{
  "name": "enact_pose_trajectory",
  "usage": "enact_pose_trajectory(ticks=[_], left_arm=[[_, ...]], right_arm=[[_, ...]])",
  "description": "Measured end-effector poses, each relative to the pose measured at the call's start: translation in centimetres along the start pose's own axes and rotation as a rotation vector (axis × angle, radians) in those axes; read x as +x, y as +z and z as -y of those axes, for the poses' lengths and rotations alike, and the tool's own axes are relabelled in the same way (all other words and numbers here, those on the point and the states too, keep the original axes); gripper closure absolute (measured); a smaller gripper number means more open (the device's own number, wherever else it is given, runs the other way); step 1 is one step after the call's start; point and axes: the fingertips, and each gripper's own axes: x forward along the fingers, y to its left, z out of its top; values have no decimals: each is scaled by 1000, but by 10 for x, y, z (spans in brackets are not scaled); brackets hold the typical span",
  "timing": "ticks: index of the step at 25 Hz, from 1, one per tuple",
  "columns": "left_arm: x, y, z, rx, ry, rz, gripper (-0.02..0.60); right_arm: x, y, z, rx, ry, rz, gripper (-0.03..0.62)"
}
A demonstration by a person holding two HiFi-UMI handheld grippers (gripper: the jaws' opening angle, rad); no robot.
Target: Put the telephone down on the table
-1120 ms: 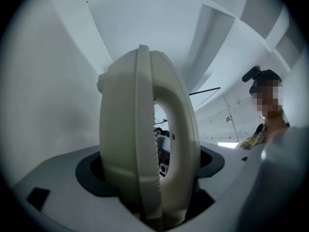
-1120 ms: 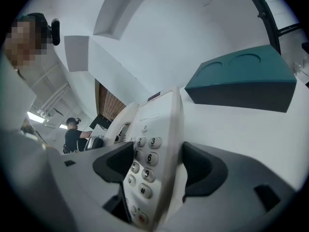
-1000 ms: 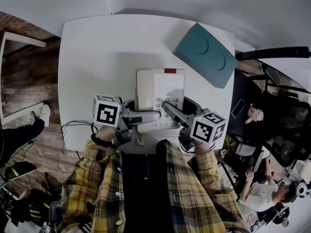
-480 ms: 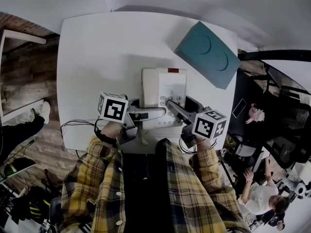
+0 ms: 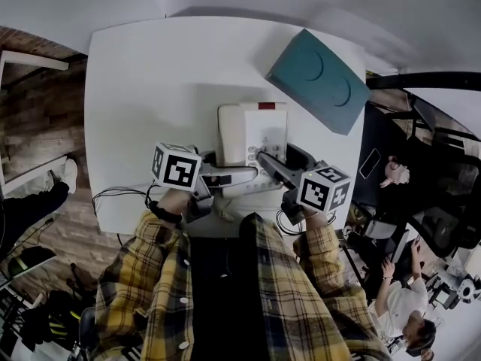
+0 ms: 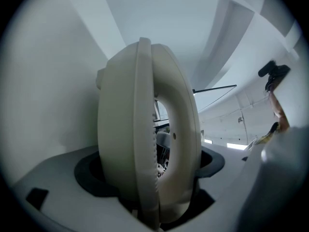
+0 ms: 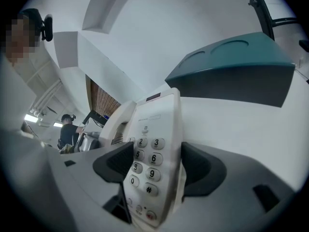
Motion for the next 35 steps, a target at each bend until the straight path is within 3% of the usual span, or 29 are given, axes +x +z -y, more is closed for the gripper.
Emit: enact_pose_trajectory(ticks=[8,17,27,32,35], left_arm=[[1,-9,-15,82,113,-79,158],[0,-9,-12,42,163,-135,156],[-5,-8,-15,26,232,-145,155],[-16,-3,-23,119,360,-170,156],[-19,-1,-24,111,368,-167,156]], right_arm=[[1,-3,5,-9,-23,1,296],[2,-2,4,-13,-29,8,296],[3,-3,5,-26,-48,12,296],[-2,1,7,-61,-66,28,298],[-1,6,6,-98,-78,32,298]])
